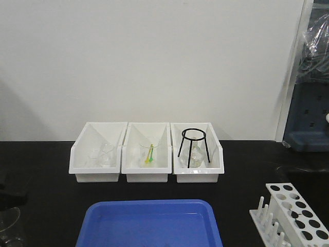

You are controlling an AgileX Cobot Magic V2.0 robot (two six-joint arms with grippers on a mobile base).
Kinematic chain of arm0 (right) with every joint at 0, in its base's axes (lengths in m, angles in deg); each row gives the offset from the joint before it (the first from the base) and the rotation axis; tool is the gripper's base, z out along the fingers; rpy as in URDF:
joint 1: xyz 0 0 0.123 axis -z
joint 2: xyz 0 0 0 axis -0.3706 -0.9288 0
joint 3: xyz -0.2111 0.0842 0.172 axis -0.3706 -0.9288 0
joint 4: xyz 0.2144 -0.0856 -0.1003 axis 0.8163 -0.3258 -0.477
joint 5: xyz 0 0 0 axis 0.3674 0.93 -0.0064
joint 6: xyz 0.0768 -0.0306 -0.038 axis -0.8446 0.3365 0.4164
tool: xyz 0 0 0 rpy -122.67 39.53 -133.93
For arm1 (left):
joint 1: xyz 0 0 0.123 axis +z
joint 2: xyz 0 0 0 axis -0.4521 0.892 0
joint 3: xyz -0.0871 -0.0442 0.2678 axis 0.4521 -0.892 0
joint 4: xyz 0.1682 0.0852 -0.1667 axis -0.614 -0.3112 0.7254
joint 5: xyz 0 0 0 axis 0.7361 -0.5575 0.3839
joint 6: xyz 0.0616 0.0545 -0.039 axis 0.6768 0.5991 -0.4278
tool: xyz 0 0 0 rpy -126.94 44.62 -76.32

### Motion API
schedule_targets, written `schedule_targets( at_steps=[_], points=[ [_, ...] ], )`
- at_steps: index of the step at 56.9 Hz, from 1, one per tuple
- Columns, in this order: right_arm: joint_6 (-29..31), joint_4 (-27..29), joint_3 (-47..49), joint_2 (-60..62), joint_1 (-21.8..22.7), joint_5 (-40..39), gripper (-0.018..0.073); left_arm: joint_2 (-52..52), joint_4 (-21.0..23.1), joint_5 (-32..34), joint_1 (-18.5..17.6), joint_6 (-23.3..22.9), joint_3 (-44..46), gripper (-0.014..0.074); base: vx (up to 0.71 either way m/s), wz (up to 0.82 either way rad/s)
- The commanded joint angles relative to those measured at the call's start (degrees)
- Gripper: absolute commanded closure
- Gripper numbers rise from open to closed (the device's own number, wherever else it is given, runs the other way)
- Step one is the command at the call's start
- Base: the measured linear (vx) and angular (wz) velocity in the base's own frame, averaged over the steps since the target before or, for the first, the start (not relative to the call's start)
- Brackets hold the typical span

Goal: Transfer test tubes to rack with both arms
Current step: 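Close the left gripper on the test tube and lift it out, then carry the tube over the blue tray toward the right gripper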

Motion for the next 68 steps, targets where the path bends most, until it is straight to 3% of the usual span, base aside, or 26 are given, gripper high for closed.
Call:
schedule_targets(
  at_steps=[1, 19, 36, 46, 50, 62, 68],
  points=[
    [0.4, -0.5, 2.0, -0.1, 0.2, -4.7, 0.0006, -3.2, 0.0, 5.5, -0.5, 0.0, 1.4, 0.0601, 0.0, 0.0],
    [0.4, -0.5, 2.0, -0.1, 0.2, -4.7, 0.0006, -8.4, -0.1, 5.8, -0.5, 1.3, 1.7, 0.0601, 0.0, 0.0],
    [0.4, -0.5, 2.0, -0.1, 0.2, -4.7, 0.0006, -9.3, -3.1, 1.0, -0.6, -0.1, 8.5, 0.0601, 0.0, 0.0],
    [0.4, -0.5, 2.0, -0.1, 0.2, -4.7, 0.0006, -9.3, -12.0, -2.5, -2.2, -10.7, 12.6, 0.0601, 0.0, 0.0],
    [0.4, -0.5, 2.0, -0.1, 0.2, -4.9, 0.0006, -9.3, -19.2, -2.9, -4.2, -19.5, 13.8, 0.0601, 0.0, 0.0],
    [0.4, -0.5, 2.1, -0.2, 0.2, -4.5, 0.0018, -9.2, -32.8, -3.5, -7.9, -36.8, 15.1, 0.0601, 0.0, 0.0],
    [0.2, -0.5, 4.7, -2.6, 0.2, 0.6, 0.0029, -8.3, -39.5, -3.3, -9.6, -44.6, 16.2, 0.0601, 0.0, 0.0]
  ],
)
